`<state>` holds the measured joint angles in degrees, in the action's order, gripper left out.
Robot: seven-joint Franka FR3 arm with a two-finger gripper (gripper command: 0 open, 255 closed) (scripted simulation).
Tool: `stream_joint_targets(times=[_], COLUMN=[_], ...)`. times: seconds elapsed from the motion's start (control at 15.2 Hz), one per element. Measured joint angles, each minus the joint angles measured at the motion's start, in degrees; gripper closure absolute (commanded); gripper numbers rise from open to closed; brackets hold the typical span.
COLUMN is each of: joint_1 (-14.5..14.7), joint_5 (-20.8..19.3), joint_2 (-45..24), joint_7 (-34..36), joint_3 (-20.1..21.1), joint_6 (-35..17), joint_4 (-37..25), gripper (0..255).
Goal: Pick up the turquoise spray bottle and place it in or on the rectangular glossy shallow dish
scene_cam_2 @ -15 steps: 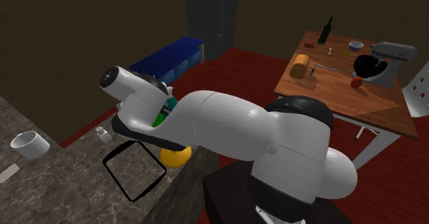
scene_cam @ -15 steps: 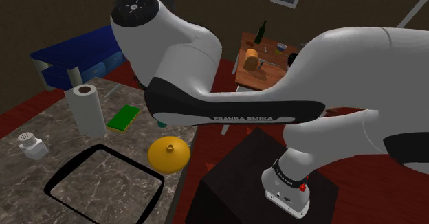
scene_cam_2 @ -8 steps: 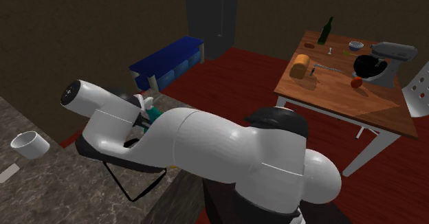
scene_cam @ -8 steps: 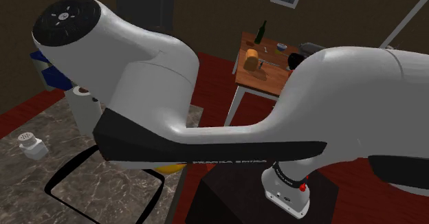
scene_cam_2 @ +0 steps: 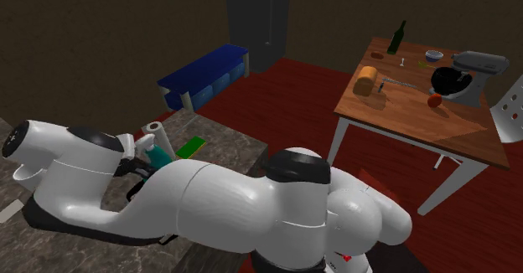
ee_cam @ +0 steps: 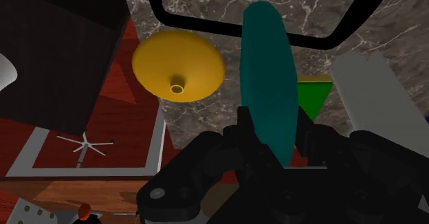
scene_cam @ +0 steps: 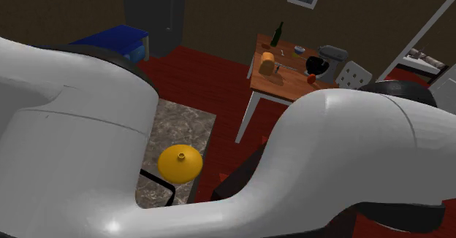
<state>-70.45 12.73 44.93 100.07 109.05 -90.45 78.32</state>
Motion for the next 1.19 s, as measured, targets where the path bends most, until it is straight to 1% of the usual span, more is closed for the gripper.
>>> stream_joint_targets(times=[0.2, 0.33, 0.4, 0.46, 0.66, 0.79, 1.19], joint_1=[-6.1, -12.0, -14.1, -15.0, -13.8, -12.5, -10.6], joint_5=[2.6, 4.8, 5.6, 5.9, 6.2, 6.2, 6.7], joint_2=[4.4, 8.6, 10.0, 10.7, 11.1, 11.0, 11.7], joint_7=[1.9, 4.0, 4.6, 5.0, 5.5, 5.6, 6.1], joint_3=[3.8, 6.9, 7.8, 8.3, 8.4, 8.3, 8.5], joint_6=[5.7, 11.2, 13.1, 13.8, 12.0, 9.9, 5.9], joint_4=[-11.7, -23.5, -27.7, -29.4, -27.0, -24.2, -19.4], gripper=[255, 255, 255, 255, 255, 255, 255])
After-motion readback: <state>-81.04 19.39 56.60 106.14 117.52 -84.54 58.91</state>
